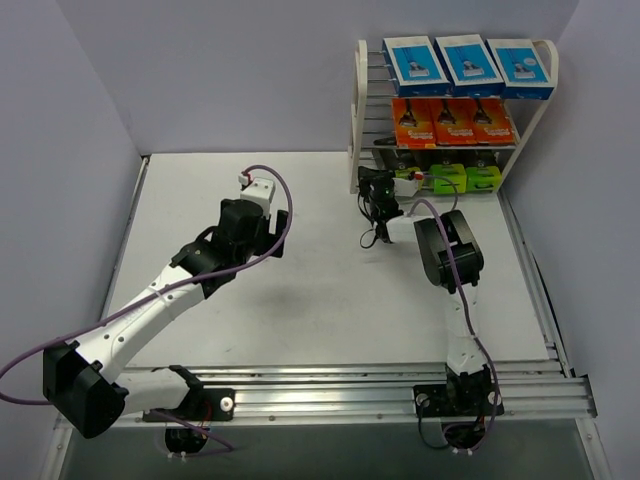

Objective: Place and organize the shaving razors onto the shelf

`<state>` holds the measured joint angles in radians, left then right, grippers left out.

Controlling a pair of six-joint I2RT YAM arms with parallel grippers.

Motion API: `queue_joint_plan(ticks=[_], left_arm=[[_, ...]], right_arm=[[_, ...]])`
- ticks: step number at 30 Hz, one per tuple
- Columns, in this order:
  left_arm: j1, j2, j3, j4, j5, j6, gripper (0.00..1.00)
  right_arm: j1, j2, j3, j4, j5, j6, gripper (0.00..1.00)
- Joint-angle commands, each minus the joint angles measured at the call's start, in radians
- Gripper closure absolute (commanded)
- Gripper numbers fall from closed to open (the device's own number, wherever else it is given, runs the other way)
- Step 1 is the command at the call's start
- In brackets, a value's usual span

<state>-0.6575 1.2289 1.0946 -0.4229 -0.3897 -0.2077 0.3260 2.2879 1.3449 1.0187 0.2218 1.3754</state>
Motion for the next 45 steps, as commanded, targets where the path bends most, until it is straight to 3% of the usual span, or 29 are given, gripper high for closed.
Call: queue_joint_plan(ticks=[1,10,12,19,23,29,45], left_arm=[[-0.02,-0.006,0.041,0.009,-0.034,0.017,0.06],[-0.05,-0.005,0.041,0.006,-0.058,0.027,0.06],[-0.051,-0.005,0.041,0.006,-0.06,0.027,0.06],[-0.059,0.001,0.041,0.004,-0.061,0.027,0.06],[-0.067,0.007,0.041,0.003,-0.063,0.027,0.06],[-0.076,0.015,0.042,0.0,-0.074,0.033,0.06],[-0.097,0.032,0.047,-0.004,-0.098,0.042,0.06]], right_arm=[[0.025,-0.007,0.069,-0.071,0.175,-0.033,0.87],[0.036,0.028,0.121,-0.118,0.321,-0.087,0.9],[0.036,0.038,0.137,-0.124,0.347,-0.122,0.85],[0.036,0.087,0.241,-0.164,0.41,-0.197,0.83],[0.035,0.131,0.313,-0.181,0.432,-0.231,0.71],[0.033,0.174,0.41,-0.242,0.462,-0.263,0.63],[-0.008,0.196,0.405,-0.272,0.455,-0.282,0.57]])
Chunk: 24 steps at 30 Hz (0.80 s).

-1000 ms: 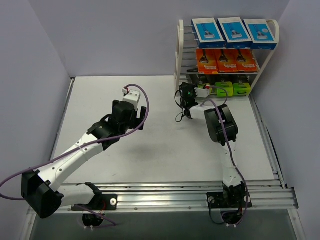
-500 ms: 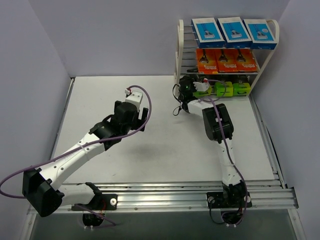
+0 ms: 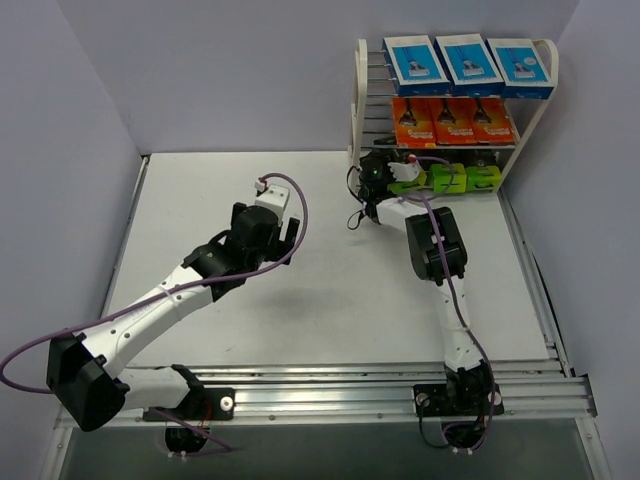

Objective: Place and organize the shaving razors onto the shelf

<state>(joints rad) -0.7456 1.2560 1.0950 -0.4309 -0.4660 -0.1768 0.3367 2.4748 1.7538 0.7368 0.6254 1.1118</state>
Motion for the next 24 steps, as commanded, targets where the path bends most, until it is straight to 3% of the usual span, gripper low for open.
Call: queue_joint_plan(ticks=[1,14,24], left_arm=[[-0.009,0.005,0.046,0.004,-0.02,0.013,0.06],[-0.012,0.022,0.051,0.001,-0.026,0.013,0.06],[-0.011,0.036,0.055,-0.002,-0.031,0.013,0.06]], right_arm=[[-0.025,0.006,-0.007,0.016,0.053,-0.023,0.57],[-0.073,0.015,-0.017,0.065,0.011,-0.063,0.56],[-0.088,0.033,0.006,0.087,0.005,-0.102,0.48]])
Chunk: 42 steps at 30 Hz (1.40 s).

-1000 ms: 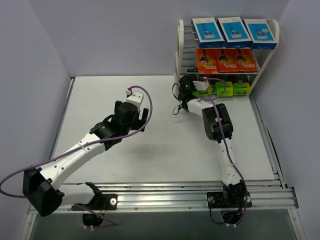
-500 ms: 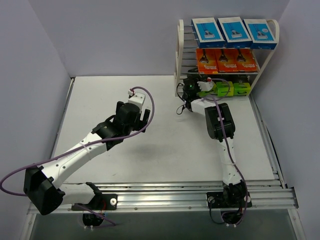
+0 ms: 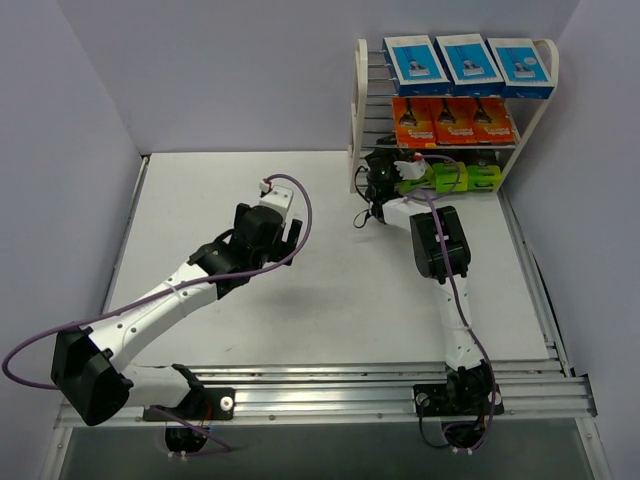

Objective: Place and organize the shaving razors onto the shelf

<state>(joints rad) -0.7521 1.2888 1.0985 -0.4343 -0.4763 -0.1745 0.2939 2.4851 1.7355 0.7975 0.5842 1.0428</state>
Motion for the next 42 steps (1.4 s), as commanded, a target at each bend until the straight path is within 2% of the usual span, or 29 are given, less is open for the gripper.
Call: queue_joint_plan(ticks=[1,8,16,21,34,35,40,42], left_arm=[[-0.004,0.004,0.052,0.0,-0.022,0.012,0.06],[-0.004,0.015,0.052,-0.001,-0.025,0.012,0.06],[-0.001,0.023,0.054,0.002,-0.022,0.01,0.06],[0.026,0.01,0.057,0.0,0.01,0.0,0.06],[0.144,-0.051,0.052,-0.001,0.093,-0.025,0.06],[0.152,-0.052,0.052,-0.003,0.096,-0.026,0.06],[0.181,-0.069,0.049,0.002,0.097,-0.026,0.06],[0.191,-0.072,0.046,0.005,0.096,-0.019,0.06]], right_arm=[[-0.048,0.026,0.027,0.028,0.046,-0.036,0.46],[-0.056,0.04,0.032,0.055,0.054,-0.082,0.37],[-0.062,0.023,-0.004,0.163,0.006,-0.177,0.36],[-0.068,-0.031,-0.086,0.218,-0.052,-0.181,0.33],[-0.058,-0.334,-0.445,0.255,-0.126,-0.176,0.17],[-0.056,-0.357,-0.471,0.25,-0.127,-0.176,0.01],[-0.039,-0.517,-0.661,0.243,-0.155,-0.178,0.0],[-0.032,-0.598,-0.706,0.175,-0.182,-0.193,0.0]])
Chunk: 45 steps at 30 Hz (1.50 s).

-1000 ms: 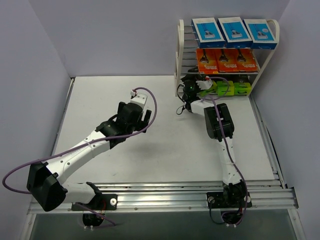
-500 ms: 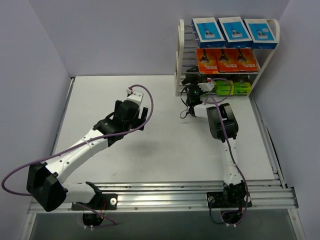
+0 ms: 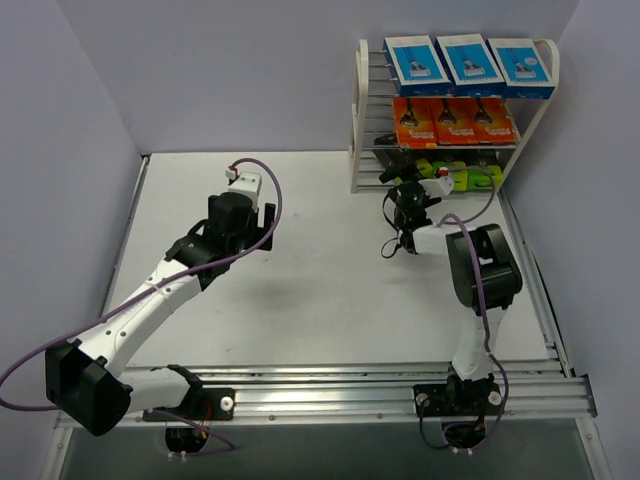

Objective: Place and organize the shaving razors onto the shelf

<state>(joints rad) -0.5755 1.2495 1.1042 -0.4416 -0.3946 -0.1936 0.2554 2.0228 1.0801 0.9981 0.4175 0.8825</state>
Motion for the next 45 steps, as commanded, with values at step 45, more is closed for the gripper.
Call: queue_joint_plan(ticks=[45], left_arm=[[0.016,-0.371,-0.205,-0.026,-0.227,-0.038,0.06]], right_arm=[[0.105,-1.105,-0.263,-1.009,-0.186,-0.553,0.0]])
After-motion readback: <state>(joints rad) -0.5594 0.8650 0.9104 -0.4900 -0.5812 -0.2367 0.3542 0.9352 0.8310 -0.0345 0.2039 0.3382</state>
